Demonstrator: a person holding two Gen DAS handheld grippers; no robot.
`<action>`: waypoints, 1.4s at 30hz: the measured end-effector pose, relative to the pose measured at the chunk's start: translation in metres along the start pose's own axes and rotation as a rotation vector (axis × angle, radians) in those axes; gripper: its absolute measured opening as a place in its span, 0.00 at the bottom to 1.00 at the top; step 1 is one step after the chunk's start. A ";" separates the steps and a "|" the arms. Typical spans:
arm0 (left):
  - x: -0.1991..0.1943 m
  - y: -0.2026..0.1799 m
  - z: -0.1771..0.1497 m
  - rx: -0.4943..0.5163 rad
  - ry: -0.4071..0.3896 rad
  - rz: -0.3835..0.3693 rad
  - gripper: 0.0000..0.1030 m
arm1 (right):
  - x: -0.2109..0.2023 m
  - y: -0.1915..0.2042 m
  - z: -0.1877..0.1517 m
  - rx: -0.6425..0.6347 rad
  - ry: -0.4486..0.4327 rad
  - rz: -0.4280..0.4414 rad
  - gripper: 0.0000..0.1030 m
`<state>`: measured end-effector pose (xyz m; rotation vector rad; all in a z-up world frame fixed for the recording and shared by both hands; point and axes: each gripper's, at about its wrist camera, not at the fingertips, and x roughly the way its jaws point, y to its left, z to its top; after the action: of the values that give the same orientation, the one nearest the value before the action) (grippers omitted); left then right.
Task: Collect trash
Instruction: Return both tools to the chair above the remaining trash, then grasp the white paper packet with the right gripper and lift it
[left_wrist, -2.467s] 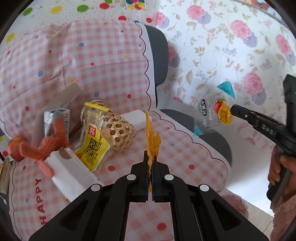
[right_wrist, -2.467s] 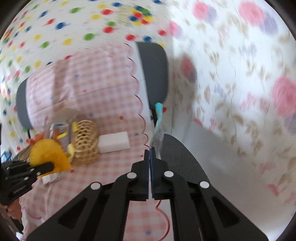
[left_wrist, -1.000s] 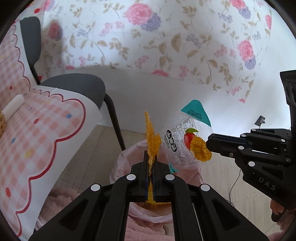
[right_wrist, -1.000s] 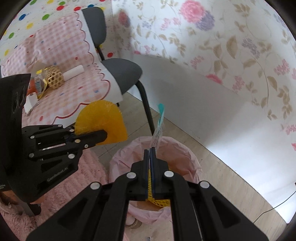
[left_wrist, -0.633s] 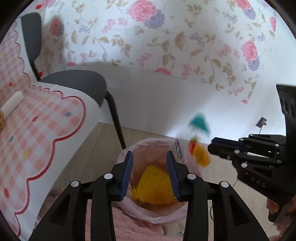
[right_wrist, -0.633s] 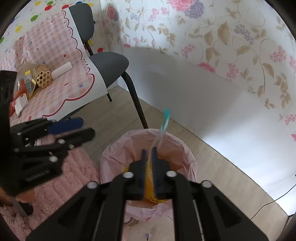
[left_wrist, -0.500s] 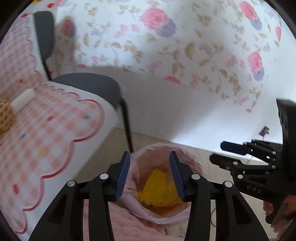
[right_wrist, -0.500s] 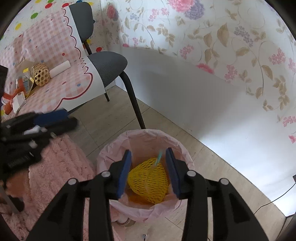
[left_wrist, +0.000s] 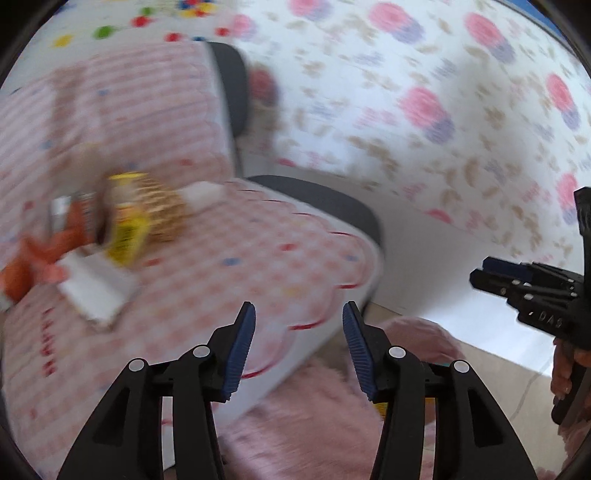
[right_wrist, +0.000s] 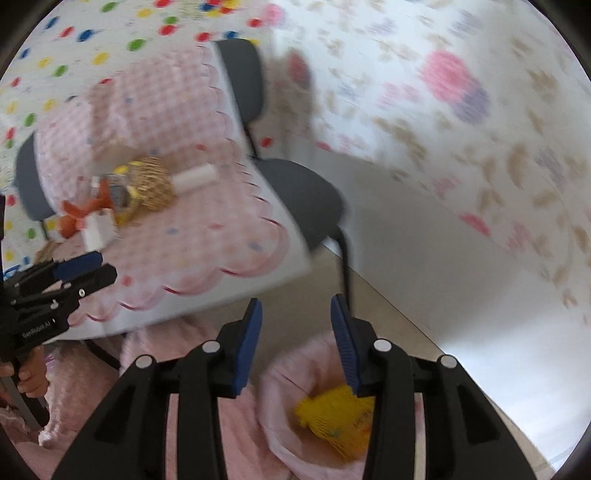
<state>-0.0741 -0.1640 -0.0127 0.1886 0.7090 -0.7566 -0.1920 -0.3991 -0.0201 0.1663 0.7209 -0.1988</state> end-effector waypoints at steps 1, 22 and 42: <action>-0.007 0.012 -0.002 -0.021 -0.005 0.035 0.49 | 0.002 0.007 0.005 -0.014 -0.003 0.020 0.37; -0.085 0.173 -0.015 -0.327 -0.029 0.430 0.50 | 0.069 0.151 0.091 -0.271 0.010 0.314 0.37; -0.049 0.241 -0.028 -0.433 0.029 0.506 0.50 | 0.165 0.225 0.095 -0.280 0.142 0.463 0.48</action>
<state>0.0516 0.0493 -0.0235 -0.0198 0.7937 -0.1090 0.0427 -0.2225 -0.0419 0.0765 0.8231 0.3582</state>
